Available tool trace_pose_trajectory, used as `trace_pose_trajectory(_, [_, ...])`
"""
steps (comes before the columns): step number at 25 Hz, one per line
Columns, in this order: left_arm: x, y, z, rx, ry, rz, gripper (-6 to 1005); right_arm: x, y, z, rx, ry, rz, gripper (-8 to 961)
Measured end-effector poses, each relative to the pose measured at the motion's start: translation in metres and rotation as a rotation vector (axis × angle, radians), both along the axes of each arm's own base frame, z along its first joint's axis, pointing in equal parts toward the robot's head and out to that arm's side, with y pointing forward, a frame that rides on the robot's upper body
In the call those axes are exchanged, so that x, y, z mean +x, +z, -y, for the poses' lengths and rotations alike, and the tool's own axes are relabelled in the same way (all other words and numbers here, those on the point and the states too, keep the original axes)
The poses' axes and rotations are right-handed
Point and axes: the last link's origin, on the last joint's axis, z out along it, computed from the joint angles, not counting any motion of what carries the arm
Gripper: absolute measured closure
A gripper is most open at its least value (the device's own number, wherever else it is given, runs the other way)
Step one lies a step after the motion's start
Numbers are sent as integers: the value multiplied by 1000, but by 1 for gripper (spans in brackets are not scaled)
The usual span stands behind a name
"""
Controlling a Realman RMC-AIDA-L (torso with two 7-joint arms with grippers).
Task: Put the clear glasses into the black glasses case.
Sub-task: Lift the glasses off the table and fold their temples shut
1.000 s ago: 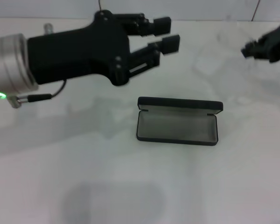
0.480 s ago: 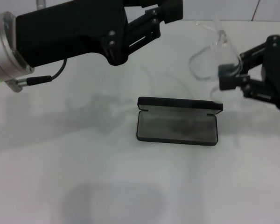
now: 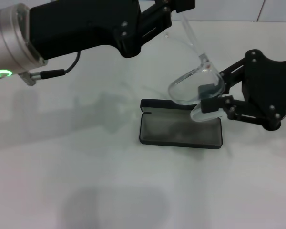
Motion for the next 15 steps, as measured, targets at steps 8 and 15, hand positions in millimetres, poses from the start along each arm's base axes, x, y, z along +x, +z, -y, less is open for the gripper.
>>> trace_pose_trajectory(8, [-5, -10, -7, -40, 14, -1, 894, -5, -2, -3, 3, 14, -15, 837])
trace_pose_trajectory(15, [-7, -12, -3, -60, -4, -11, 902, -7, -1, -4, 9, 17, -26, 838])
